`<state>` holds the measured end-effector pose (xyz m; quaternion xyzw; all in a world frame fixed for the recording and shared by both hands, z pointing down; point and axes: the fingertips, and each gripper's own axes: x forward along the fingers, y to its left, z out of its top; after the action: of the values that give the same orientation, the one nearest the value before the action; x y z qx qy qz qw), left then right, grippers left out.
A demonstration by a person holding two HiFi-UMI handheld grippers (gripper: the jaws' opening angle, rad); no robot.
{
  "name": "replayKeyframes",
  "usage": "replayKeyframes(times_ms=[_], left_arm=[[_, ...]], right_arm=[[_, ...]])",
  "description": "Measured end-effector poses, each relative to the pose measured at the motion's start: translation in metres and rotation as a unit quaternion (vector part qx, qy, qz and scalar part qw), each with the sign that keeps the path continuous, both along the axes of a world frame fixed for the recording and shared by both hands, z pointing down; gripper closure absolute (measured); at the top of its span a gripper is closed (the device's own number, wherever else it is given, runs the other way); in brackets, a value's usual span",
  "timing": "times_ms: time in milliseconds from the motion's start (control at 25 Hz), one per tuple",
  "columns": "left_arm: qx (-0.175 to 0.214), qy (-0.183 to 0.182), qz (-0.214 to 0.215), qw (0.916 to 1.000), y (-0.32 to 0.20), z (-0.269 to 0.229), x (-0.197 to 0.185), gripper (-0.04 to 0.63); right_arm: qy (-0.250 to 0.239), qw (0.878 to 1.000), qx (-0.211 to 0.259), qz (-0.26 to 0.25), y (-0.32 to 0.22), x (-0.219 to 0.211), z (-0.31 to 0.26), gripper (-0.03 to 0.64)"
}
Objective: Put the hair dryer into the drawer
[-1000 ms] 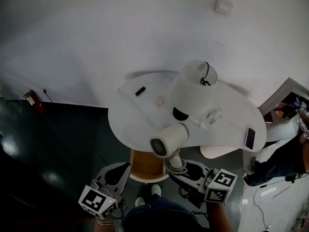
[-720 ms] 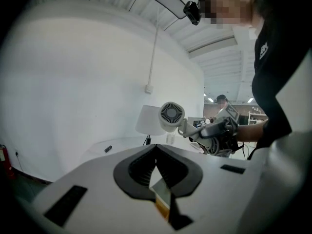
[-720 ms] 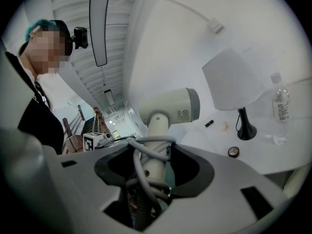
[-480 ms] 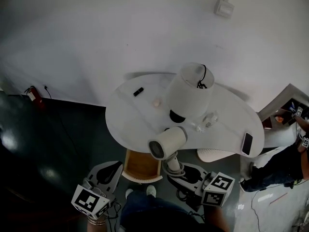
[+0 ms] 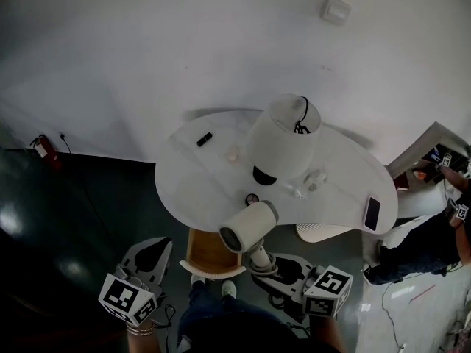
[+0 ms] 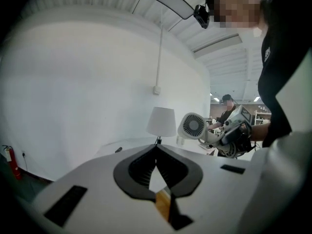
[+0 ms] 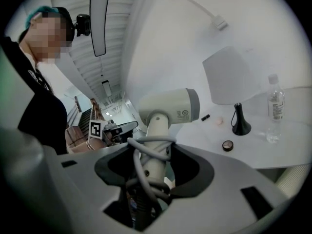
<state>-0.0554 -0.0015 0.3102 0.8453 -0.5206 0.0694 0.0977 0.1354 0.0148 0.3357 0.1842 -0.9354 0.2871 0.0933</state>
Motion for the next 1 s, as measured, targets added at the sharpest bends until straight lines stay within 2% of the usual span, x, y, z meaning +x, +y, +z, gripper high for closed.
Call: replayKeyframes(times_ms=[240,440,680,1000], left_arm=[[-0.018,0.011,0.047,0.9987,-0.007,0.014,0.002,0.583],[-0.007,0.015,0.065,0.9978,-0.016,0.02,0.001,0.583],[-0.033,0.018,0.111,0.9931,-0.028,0.038,0.003,0.583],[-0.055,0.023,0.148,0.9872,-0.042,0.063,-0.006,0.583]], right_arm=[[0.027,1.0,-0.004,-0.002,0.008,-0.008,0.009,0.385],[0.041,0.999,-0.022,-0.02,0.012,-0.023,0.018,0.385],[0.068,0.997,-0.035,-0.017,0.01,-0.039,0.035,0.385],[0.107,0.993,-0.052,-0.011,0.004,-0.064,0.064,0.387]])
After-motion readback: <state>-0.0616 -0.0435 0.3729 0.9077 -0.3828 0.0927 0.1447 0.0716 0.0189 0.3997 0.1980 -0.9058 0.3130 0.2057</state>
